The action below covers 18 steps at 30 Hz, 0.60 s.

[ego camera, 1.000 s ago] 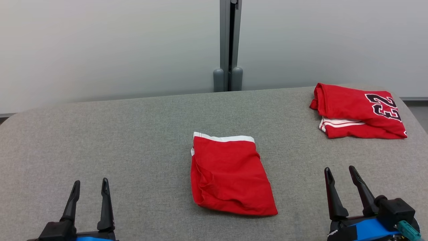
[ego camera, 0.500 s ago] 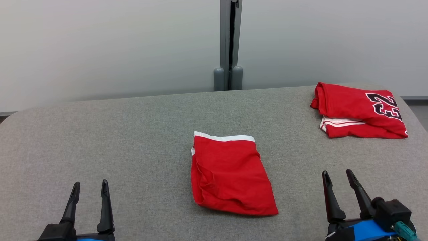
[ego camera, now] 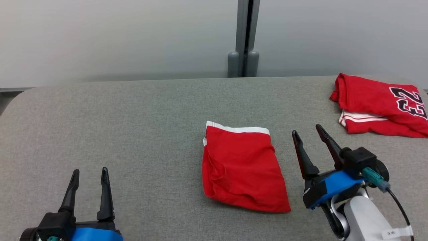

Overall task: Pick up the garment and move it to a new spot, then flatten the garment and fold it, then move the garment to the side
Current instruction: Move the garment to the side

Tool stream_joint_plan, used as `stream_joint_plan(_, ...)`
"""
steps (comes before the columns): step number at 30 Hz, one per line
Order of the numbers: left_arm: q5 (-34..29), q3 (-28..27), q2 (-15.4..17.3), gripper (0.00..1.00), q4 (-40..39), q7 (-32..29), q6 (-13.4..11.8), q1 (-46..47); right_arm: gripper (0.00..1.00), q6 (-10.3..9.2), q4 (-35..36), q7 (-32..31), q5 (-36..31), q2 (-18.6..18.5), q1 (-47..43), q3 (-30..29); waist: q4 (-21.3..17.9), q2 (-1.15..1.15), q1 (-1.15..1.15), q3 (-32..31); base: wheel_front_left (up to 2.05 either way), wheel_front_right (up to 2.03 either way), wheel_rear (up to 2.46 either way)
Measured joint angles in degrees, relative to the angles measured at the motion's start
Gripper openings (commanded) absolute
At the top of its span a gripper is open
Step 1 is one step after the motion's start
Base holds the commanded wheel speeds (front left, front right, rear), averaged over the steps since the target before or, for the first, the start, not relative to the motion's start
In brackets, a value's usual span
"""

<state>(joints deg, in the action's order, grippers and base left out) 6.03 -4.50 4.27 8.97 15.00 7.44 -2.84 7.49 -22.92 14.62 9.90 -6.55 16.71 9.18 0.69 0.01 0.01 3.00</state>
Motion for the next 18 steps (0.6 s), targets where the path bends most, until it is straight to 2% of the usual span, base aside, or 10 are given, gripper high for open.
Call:
stream_joint_plan(6,0.31,0.53,-0.07,1.0,-0.03,0.0,0.0,1.35,1.0,0.0,-9.76,-0.44,0.33,0.73,5.66,3.09,2.13,0.0,0.0,2.39,0.0,0.0,0.0)
stream_joint_plan(18,0.58,1.62,-0.43,1.0,0.16,-0.01,0.0,4.35,1.0,0.0,-28.88,0.19,2.37,2.43,10.74,3.49,5.98,0.01,0.0,7.14,0.0,0.0,0.0)
